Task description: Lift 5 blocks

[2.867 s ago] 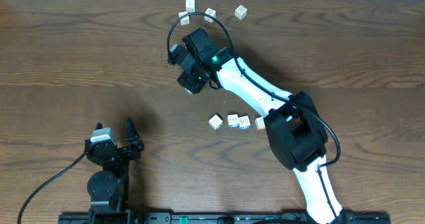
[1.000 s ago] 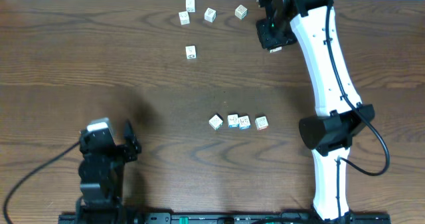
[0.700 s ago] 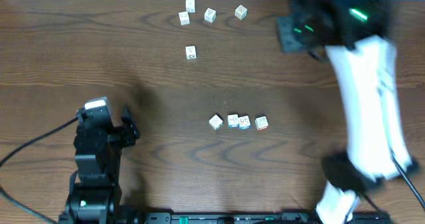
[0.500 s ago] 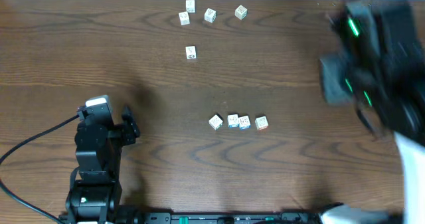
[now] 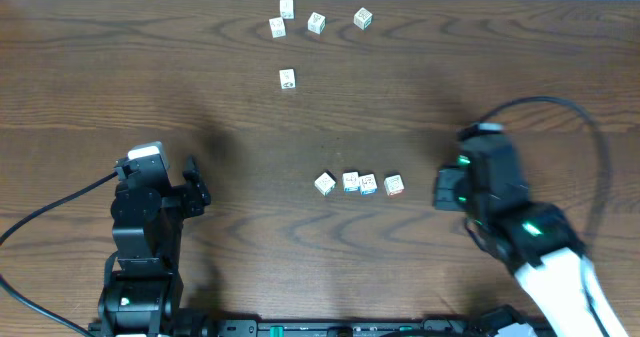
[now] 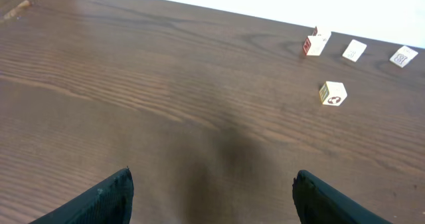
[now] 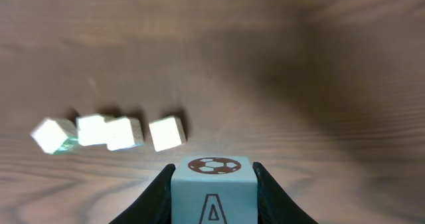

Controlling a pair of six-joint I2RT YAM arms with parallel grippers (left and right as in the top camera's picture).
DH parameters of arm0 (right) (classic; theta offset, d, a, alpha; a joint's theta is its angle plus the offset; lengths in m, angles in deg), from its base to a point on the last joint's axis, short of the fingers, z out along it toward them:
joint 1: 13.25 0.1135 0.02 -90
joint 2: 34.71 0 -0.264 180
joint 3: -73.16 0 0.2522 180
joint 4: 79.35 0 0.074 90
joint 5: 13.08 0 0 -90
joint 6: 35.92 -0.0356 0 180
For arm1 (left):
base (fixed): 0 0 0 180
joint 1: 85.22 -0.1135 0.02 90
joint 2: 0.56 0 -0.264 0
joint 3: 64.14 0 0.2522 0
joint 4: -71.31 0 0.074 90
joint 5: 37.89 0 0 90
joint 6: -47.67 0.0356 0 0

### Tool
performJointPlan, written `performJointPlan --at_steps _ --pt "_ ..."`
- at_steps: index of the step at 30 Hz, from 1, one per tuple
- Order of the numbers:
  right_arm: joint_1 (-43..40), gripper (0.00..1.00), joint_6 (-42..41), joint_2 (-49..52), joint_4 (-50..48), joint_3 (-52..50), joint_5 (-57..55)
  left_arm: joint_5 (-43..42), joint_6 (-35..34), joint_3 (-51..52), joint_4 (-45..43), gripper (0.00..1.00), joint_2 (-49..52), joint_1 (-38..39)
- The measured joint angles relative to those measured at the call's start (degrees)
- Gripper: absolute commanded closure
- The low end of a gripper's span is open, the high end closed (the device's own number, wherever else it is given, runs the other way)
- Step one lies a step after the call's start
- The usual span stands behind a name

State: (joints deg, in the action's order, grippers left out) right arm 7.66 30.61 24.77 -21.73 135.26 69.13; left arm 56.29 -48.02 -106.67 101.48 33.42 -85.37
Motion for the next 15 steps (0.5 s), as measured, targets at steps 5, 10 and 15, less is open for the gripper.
performJointPlan --at_steps 5,10,15 --pt "-0.04 0.99 -0.13 10.99 -8.96 -3.67 2.82 -0.59 -0.02 0.00 0.13 0.23 0.00 0.00" --pt "-0.04 0.98 0.72 18.75 -14.25 -3.67 4.39 -5.68 -0.11 0.00 0.24 0.23 2.14 0.00" --pt "-0.48 0.99 2.99 22.38 -15.58 -3.67 4.92 -9.07 -2.71 0.00 0.39 0.23 10.49 0.02"
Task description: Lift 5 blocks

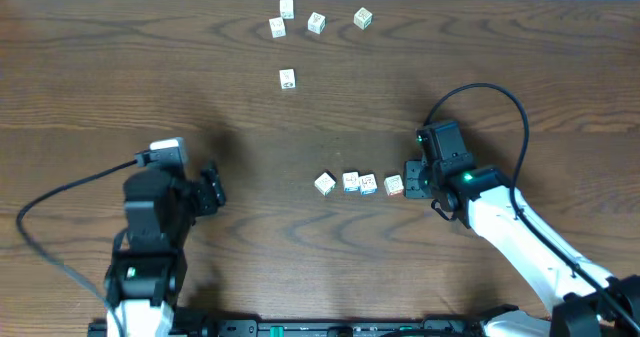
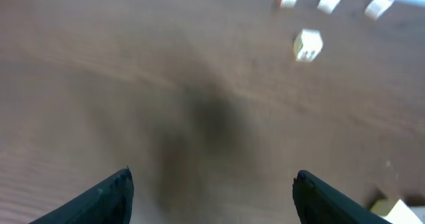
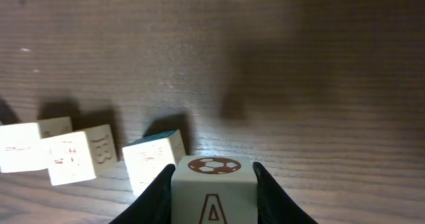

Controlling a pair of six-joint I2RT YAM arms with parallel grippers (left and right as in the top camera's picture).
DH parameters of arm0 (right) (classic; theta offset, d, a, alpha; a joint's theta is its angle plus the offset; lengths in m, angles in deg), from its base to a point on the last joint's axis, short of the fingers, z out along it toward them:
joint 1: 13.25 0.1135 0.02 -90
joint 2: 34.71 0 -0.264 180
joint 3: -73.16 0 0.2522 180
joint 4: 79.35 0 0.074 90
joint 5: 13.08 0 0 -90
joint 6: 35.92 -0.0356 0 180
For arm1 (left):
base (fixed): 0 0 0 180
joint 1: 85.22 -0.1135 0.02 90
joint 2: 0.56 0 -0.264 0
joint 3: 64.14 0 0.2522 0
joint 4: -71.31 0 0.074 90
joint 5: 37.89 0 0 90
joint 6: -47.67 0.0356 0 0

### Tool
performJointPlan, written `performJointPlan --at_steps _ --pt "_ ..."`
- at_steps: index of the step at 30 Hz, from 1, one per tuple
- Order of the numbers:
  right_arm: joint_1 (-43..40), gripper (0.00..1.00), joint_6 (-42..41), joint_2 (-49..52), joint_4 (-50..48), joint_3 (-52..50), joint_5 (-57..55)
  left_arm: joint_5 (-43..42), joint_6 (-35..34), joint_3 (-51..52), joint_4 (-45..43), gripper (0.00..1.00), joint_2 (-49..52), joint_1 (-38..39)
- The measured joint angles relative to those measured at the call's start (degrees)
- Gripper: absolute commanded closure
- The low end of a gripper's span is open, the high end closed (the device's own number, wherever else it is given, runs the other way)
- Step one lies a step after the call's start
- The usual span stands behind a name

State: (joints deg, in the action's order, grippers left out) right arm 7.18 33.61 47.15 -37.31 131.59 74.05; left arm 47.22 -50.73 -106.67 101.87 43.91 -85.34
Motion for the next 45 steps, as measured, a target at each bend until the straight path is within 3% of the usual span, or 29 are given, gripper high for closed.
performJointPlan --at_steps 9,15,16,23,29,32,45 --pt "-5.29 0.96 4.59 1.53 -0.31 0.00 1.09 -1.25 -3.76 0.00 -4.46 0.24 12.48 3.02" --pt "-5.53 0.98 6.08 3.78 -2.16 0.00 2.14 -1.44 -5.44 0.00 -6.54 0.60 16.09 10.16" --pt "-5.53 0.98 6.16 4.55 -2.58 0.00 2.29 -1.44 -5.53 0.00 -6.82 0.62 17.00 11.47" --pt "-5.53 0.98 6.49 6.80 -2.99 -0.02 3.15 -1.64 -6.97 -0.02 -13.99 0.61 25.88 20.55" --pt "-5.53 0.98 6.56 6.80 -3.10 -0.02 3.56 -1.84 -12.11 -0.02 -17.81 0.61 33.00 24.39" --pt "-5.53 0.98 6.69 6.80 -3.28 -0.02 3.56 -1.79 -15.72 -0.02 -18.18 0.93 36.30 24.94" --pt "-5.53 0.99 6.93 6.80 -3.56 -0.02 6.01 -6.88 -19.74 -0.04 -24.26 0.93 39.01 25.09"
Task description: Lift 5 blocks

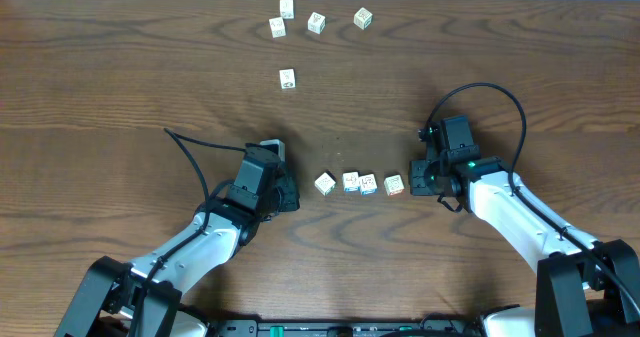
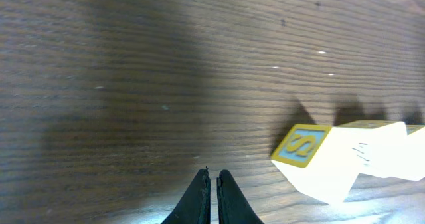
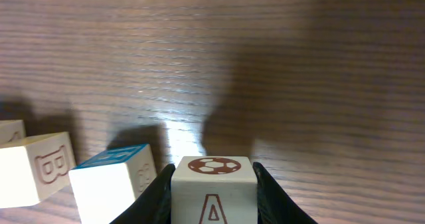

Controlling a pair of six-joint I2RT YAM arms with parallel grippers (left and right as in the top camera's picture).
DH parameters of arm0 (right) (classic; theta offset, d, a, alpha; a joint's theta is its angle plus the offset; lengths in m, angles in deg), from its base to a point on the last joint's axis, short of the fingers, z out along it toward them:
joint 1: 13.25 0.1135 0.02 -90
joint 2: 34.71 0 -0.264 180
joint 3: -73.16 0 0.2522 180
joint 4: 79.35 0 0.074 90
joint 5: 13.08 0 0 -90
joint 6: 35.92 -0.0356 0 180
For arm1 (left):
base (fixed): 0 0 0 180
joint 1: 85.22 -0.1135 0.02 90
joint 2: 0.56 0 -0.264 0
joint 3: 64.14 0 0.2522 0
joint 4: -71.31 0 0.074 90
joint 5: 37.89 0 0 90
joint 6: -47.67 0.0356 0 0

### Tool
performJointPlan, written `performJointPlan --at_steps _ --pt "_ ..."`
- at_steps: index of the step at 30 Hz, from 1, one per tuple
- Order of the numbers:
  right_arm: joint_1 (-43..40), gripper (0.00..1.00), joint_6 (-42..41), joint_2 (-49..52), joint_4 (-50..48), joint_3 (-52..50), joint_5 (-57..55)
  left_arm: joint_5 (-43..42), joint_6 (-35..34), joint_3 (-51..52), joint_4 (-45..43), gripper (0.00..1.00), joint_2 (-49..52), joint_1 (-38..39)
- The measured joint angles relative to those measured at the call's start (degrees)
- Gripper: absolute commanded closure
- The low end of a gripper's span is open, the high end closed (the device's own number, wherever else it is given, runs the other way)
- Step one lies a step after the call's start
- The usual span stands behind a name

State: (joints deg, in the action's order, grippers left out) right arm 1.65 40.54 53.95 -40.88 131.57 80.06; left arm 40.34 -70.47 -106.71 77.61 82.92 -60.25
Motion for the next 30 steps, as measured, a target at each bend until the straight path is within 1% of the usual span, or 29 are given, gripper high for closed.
performJointPlan --at_steps 5,12,18,24,28,30 --pt "0.00 0.99 0.79 0.42 -0.72 0.00 2.75 -1.01 -0.17 0.00 -0.07 0.92 0.00 0.00" --pt "0.00 0.99 0.98 3.69 -1.05 0.02 5.33 -1.46 -0.17 0.00 0.76 0.92 0.00 0.00" --pt "0.02 0.99 1.03 3.76 -2.16 0.02 7.85 -1.46 -0.17 0.00 1.03 0.93 0.00 0.00" --pt "1.95 0.99 1.01 3.76 -3.08 0.00 8.85 -1.46 -0.17 0.00 1.03 0.92 0.00 0.00" --pt "4.09 0.98 0.96 3.76 -3.72 0.02 9.03 -1.46 -0.17 0.00 1.03 0.92 0.00 0.00" --pt "4.98 0.94 0.74 3.76 -3.78 0.02 8.57 -1.46 -0.17 0.00 1.05 0.93 0.00 0.00"
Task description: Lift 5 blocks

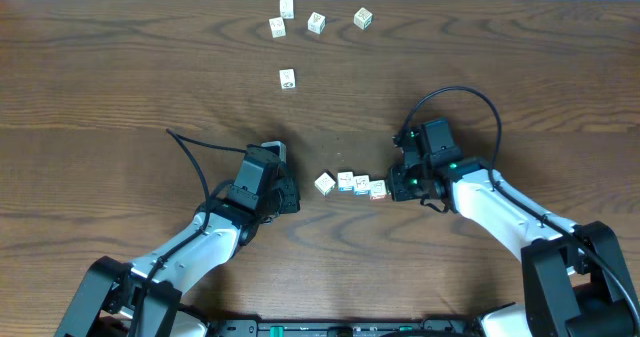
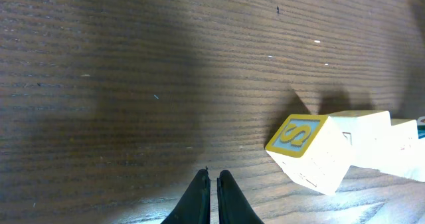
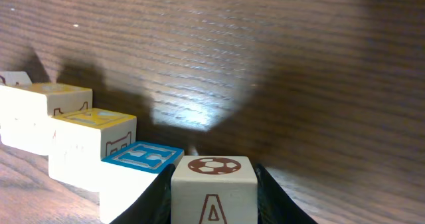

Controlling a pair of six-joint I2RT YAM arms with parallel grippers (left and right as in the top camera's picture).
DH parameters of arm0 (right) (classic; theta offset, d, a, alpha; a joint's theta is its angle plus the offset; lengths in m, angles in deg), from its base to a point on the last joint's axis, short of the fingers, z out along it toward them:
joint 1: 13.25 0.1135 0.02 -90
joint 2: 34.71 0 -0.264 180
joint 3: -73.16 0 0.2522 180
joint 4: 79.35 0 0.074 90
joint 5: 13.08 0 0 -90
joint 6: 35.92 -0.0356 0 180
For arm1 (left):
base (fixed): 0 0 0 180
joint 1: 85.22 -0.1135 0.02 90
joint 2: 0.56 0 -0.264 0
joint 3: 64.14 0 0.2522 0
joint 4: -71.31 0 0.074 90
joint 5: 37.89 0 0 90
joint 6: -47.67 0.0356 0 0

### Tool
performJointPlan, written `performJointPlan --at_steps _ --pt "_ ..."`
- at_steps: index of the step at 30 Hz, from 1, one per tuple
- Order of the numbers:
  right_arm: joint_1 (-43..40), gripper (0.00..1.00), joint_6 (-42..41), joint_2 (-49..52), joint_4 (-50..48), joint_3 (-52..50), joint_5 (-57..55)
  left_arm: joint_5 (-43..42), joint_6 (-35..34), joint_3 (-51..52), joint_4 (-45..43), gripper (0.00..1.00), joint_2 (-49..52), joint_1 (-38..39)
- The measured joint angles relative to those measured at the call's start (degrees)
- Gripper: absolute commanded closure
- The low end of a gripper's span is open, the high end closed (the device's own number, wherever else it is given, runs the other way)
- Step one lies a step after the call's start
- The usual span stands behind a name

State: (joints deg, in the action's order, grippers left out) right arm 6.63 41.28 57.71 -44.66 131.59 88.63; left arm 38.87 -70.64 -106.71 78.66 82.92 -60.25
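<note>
A short row of several white letter blocks (image 1: 345,182) lies mid-table. Its left end is a yellow-topped S block (image 2: 309,151), turned corner-on. My left gripper (image 1: 287,198) rests low just left of it, fingers (image 2: 199,196) shut with nothing between them. My right gripper (image 1: 400,183) is at the row's right end, shut on a block (image 3: 214,187) with a brown football on top and a brown A on its front. That block sits against a blue-topped H block (image 3: 143,163), with two yellow-topped blocks (image 3: 89,132) beyond it.
Several more blocks lie at the far edge of the table (image 1: 316,22), and a single one (image 1: 287,78) sits a little nearer. The dark wooden tabletop (image 1: 120,97) stretches wide on both sides. Black cables trail from both arms.
My right gripper, still shut on the A block, has moved left, and the blocks of the row now lie closer together. The left gripper has barely moved and stays shut.
At first my left gripper was open at the front left, and my right held the A block up, right of the row. Then the right was down at the row's right end. Later the left lay shut by the S block. Now the row is squeezed together.
</note>
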Motion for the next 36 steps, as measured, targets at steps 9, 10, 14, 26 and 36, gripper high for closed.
performJointPlan --at_steps 9,10,14,26,36 --pt "0.11 0.76 -0.66 0.00 1.40 0.00 -7.15 0.00 0.00 0.00 1.92 0.93 0.00 0.00" --pt "0.11 0.75 -0.66 0.00 1.44 0.00 -7.76 0.00 0.00 0.00 1.92 0.93 0.00 0.00" --pt "0.09 0.66 -0.74 0.00 1.55 0.00 -8.92 0.00 -0.02 0.00 1.92 0.93 0.00 0.00" --pt "0.09 0.62 -1.22 0.00 0.26 0.00 -8.48 0.00 0.00 0.00 1.92 0.92 0.00 0.00" --pt "-0.04 0.75 -1.46 0.00 2.62 6.49 -7.21 0.02 0.00 0.00 1.92 0.92 0.00 0.00"
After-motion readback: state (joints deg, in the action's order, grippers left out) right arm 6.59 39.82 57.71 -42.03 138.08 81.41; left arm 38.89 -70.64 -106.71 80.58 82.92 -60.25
